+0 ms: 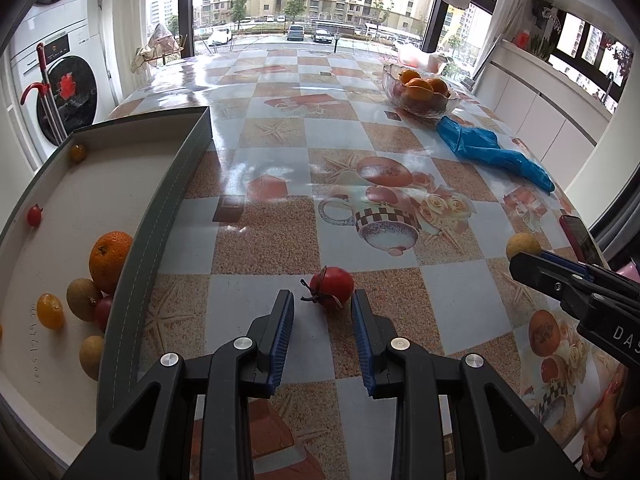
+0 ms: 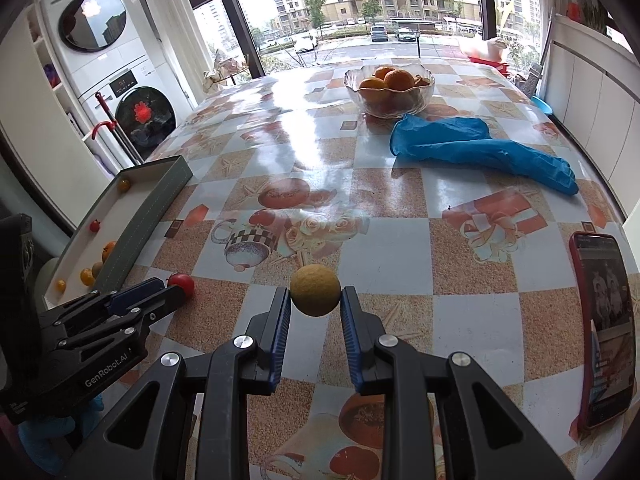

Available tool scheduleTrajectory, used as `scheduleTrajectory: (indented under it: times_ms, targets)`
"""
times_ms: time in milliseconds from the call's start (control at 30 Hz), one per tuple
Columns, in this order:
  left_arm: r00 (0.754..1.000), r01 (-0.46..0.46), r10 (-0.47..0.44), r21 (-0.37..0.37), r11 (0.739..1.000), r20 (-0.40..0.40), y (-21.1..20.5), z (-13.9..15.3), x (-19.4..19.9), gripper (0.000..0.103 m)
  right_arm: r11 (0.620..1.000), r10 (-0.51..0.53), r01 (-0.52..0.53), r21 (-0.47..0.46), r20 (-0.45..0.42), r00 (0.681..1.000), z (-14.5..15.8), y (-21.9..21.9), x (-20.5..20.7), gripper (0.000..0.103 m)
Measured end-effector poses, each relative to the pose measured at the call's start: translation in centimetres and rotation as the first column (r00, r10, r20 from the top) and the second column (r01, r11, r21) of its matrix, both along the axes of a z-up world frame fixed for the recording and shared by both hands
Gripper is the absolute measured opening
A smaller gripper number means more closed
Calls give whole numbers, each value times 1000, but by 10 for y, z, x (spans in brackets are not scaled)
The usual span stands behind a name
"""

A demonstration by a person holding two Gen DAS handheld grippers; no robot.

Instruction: Organize fruits

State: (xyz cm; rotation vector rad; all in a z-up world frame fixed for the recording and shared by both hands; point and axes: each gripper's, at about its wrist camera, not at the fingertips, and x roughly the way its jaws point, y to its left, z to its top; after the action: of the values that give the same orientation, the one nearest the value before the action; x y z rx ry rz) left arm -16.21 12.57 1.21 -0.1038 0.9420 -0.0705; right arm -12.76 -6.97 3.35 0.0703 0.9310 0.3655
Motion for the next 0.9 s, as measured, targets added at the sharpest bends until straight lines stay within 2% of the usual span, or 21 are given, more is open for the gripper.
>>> scheduleTrajectory:
  times_ms: [200,333,433,467,500,533,600,767,800,833,867,900]
  targets:
    - [1000,18,-19,54,998,20,-8,-2,6,32,1000,-22,23,22,-27,999,-7,-24,1,28]
    - [1000,3,-3,27,1000,12,-3,1,9,32,999,-30,31,33,-28,999,-8,-28,1,28]
    - [1000,-7,6,35,999,12,0,0,10,33,999,-31,32,42,-30,999,-10,-30,3,28]
    - [1000,-3,2,38,999,15,0,0,10,36,998,-31,33,45,-32,999,-11,-30,4,28]
    - [1000,-5,4,48,999,16,0,1,11,59,998,-31,33,49,-35,999,-12,-30,5,28]
    - [1000,-16,14,59,998,26,-1,1,11,72,998,-30,32,53,-38,999,-14,-31,6,28]
    - [999,-14,11,68,998,48,-3,3,10,72,998,-29,32,59,-43,999,-16,-31,7,28]
    - [1000,-8,5,102,995,28,-10,-3,16,68,997,-29,33,64,-50,998,-20,-34,6,28]
    - [1000,-9,6,102,995,29,-11,-3,15,63,997,-31,34,65,-50,998,-20,-34,6,28]
    - [999,-6,3,99,995,32,-11,-2,16,52,997,-32,35,65,-51,998,-20,-36,6,28]
    - [1000,0,-3,96,995,31,-11,-1,17,45,997,-33,37,65,-52,998,-20,-36,6,28]
    - [1000,10,-12,94,996,27,-11,0,18,31,997,-34,38,66,-54,998,-20,-36,6,28]
